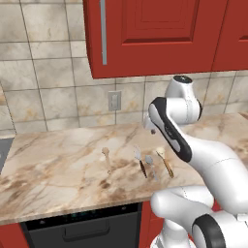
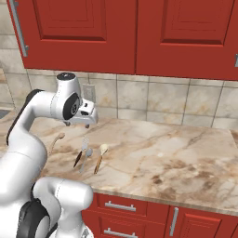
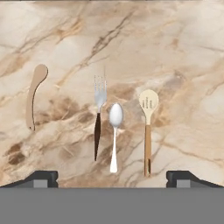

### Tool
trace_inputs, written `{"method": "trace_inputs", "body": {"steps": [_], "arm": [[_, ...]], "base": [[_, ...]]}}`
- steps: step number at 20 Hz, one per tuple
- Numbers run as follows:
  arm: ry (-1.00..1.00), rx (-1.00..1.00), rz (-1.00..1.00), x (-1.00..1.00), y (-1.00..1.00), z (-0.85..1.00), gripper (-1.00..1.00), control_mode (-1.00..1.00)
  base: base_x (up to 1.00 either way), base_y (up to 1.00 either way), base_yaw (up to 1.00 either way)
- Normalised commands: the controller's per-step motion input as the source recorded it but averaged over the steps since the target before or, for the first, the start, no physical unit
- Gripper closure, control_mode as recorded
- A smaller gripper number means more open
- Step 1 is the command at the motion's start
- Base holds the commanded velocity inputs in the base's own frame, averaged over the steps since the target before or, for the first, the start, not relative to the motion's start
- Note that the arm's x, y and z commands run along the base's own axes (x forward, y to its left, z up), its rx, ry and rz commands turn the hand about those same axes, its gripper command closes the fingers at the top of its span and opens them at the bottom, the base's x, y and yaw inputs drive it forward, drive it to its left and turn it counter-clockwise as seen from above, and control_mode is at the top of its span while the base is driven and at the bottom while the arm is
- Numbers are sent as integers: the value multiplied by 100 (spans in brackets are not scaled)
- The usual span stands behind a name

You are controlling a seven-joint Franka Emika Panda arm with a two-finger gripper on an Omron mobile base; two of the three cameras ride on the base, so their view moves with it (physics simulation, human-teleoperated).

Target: Organize the utensils by type. Pick up the wooden spoons from the counter and place them in the open cabinet. Then pick up the metallic utensils from the counter and place them in the open drawer.

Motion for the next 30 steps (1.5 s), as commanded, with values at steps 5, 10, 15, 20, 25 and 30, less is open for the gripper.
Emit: {"method": "trace_inputs", "body": {"steps": [5,10,15,20,25,30], "arm": [[10,1,0,0,0,-47,-100,-100],[9,0,0,0,0,-52,-100,-100],[5,0,0,6,-13,-60,-100,-100],[0,0,0,5,-5,-71,-100,-100],[0,0,0,7,5,-67,-100,-100],[1,0,0,17,12,-45,-100,-100]], "base": [[0,0,0],[0,0,0],[0,0,0],[0,0,0],[0,0,0],[0,0,0]]}}
